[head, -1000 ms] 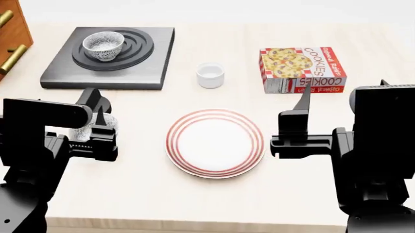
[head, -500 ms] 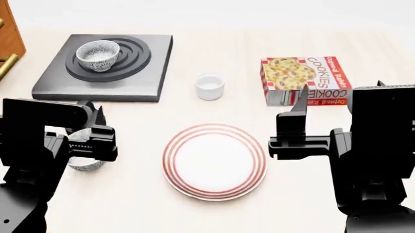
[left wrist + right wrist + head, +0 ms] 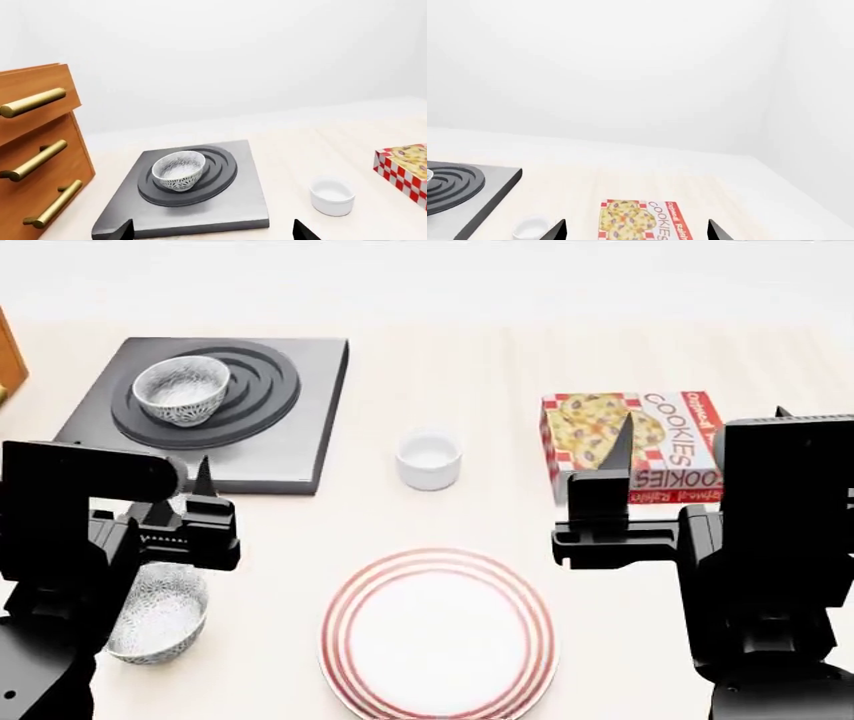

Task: Pick the akita bowl on the stove and place it on the plate.

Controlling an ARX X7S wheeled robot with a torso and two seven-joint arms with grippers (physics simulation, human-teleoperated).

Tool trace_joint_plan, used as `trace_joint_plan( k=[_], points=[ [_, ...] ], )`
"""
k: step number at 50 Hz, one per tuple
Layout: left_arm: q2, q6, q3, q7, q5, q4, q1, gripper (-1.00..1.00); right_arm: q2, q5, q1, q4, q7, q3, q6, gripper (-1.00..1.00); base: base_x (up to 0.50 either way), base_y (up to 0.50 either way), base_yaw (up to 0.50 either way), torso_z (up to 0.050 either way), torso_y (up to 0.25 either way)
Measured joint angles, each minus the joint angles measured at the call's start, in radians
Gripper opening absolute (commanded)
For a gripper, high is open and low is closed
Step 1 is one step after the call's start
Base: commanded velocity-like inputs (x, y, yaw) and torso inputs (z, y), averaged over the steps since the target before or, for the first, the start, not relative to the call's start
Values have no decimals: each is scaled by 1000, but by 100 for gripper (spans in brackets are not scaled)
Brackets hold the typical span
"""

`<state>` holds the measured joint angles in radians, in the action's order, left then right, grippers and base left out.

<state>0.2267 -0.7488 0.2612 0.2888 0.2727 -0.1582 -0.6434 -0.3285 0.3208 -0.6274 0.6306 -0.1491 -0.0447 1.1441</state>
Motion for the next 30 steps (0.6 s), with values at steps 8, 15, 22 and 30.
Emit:
trace_joint_plan(
  k=[8, 15, 22, 30],
  points=[
    [2, 3, 2, 2, 2, 3, 0, 100, -1, 4, -2, 4, -3, 0, 6, 100, 255, 0, 0, 0, 0],
    [5, 7, 5, 3, 4, 7, 0, 100, -2, 8, -3, 7, -6, 0, 10, 100, 258, 0, 0, 0, 0],
    [7, 4, 6, 6, 7, 5, -1, 100, -4, 10, -3, 6, -7, 0, 9, 100, 256, 0, 0, 0, 2],
    [10, 4, 6, 8, 10, 7, -4, 100, -5, 13, -4, 4, -9, 1, 8, 100, 254, 0, 0, 0, 0]
  ],
)
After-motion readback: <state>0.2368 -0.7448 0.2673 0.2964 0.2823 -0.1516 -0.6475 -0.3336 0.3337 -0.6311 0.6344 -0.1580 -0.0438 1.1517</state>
